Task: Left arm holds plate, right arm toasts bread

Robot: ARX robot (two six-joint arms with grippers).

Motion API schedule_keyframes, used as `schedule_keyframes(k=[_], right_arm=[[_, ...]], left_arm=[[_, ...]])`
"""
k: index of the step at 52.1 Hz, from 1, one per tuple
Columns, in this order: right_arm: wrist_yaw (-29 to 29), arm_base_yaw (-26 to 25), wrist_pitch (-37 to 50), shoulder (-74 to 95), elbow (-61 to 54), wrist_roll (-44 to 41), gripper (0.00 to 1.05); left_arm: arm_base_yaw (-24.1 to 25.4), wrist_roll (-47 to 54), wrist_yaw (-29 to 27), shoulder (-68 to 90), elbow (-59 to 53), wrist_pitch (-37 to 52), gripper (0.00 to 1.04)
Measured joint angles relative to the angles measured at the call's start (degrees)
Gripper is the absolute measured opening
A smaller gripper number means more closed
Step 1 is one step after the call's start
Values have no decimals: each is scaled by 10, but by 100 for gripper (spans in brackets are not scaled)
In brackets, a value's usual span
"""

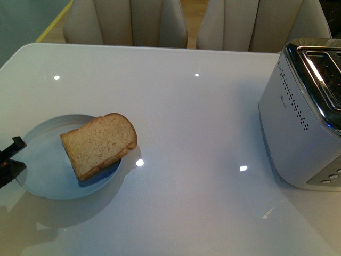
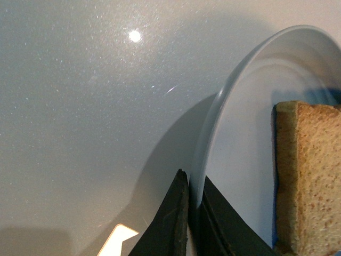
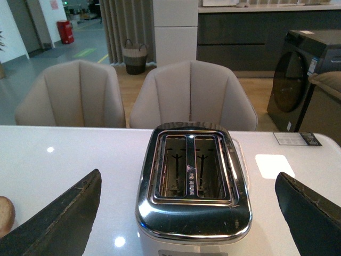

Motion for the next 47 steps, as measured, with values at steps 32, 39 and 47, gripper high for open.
schedule_keyframes(k=[32, 39, 47], right_arm=[[0, 0, 0, 0, 0, 0, 96], [0, 0, 0, 0, 0, 0, 96], [0, 0, 0, 0, 0, 0, 96]], left_arm=[[-96, -16, -14, -300, 11, -241, 3], [-140, -36, -19, -350, 47, -302, 3], [-205, -53, -45, -385, 112, -378, 3]])
